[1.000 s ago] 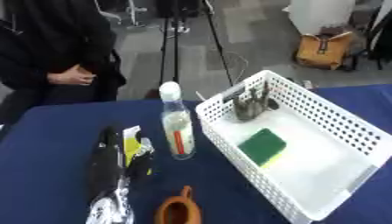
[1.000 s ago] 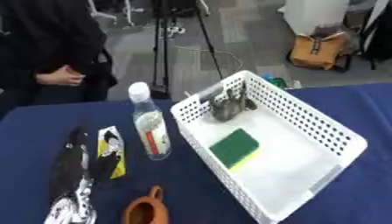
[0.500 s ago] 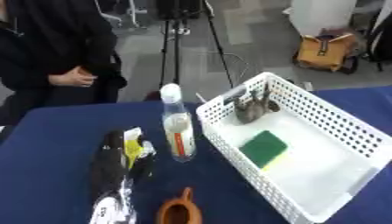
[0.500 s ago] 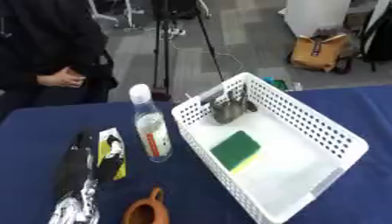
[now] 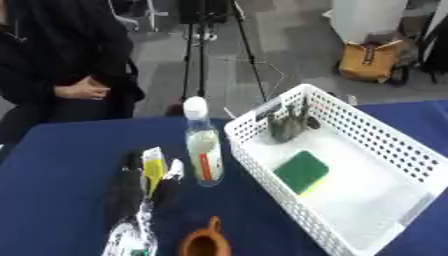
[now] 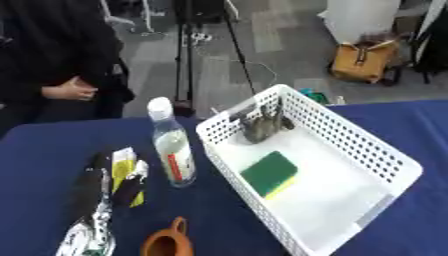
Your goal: Pick up objects on the table and place them in the box.
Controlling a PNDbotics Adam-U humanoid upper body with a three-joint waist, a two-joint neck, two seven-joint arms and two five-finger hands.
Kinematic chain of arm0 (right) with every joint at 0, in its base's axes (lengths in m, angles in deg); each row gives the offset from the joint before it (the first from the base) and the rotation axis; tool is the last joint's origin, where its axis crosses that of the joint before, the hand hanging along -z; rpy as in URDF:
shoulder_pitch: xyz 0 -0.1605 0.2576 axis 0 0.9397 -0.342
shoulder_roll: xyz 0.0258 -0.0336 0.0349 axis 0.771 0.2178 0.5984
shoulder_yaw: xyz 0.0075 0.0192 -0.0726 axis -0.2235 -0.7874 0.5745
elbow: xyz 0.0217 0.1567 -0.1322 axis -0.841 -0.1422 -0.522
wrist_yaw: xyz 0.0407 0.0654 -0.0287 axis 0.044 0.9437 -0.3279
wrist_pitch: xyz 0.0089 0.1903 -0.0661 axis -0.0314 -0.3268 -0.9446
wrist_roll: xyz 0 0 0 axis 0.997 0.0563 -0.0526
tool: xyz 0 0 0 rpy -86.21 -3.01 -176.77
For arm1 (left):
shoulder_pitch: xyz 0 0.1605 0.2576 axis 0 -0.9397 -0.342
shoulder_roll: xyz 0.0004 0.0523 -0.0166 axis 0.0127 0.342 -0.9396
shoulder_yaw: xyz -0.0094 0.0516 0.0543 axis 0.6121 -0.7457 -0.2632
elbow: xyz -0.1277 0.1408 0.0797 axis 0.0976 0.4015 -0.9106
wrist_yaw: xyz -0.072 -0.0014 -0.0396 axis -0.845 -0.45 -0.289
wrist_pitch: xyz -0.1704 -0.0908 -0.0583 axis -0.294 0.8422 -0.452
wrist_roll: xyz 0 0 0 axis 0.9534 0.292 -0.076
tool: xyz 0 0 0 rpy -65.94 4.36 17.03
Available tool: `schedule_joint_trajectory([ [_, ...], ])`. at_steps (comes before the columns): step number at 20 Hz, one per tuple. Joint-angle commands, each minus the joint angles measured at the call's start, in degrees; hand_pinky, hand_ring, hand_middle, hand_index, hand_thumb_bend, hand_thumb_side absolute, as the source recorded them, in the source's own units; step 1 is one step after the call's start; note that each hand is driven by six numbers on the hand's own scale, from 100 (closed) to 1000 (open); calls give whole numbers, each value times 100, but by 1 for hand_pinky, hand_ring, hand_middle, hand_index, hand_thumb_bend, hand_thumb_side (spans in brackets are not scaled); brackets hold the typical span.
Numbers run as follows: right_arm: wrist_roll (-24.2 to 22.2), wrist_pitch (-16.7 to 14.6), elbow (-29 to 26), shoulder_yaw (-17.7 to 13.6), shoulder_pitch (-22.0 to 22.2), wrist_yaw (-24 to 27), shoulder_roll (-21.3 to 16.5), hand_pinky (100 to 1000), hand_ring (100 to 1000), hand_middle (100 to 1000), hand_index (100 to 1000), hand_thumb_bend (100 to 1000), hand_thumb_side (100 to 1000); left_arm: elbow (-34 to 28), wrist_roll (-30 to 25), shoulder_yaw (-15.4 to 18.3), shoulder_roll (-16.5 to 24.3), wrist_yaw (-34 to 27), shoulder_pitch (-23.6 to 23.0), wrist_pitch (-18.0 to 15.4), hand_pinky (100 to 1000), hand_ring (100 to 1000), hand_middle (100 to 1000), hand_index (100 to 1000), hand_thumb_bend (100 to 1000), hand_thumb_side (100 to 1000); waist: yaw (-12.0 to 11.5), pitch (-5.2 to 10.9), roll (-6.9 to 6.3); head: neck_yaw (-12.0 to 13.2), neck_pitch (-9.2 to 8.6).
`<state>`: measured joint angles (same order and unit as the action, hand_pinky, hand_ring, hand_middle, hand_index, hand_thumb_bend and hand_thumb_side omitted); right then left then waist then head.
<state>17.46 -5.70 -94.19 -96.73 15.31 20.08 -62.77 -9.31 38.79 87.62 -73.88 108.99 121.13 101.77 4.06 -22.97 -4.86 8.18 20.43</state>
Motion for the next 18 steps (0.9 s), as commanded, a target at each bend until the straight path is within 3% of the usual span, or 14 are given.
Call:
schedule_joint_trajectory([
  [1,-20,-10,-67,3,-75,70,-35,619,511,495,595,100,764,16,-29,39,96,-64,127,25,660,936,952,1000,387,1000,14,90,42,17,-102],
  [18,-66,-36,-67,9,-84,125,-37,619,508,493,592,100,766,448,-17,148,139,512,285,465,688,962,970,1000,346,1000,37,22,54,57,-153],
])
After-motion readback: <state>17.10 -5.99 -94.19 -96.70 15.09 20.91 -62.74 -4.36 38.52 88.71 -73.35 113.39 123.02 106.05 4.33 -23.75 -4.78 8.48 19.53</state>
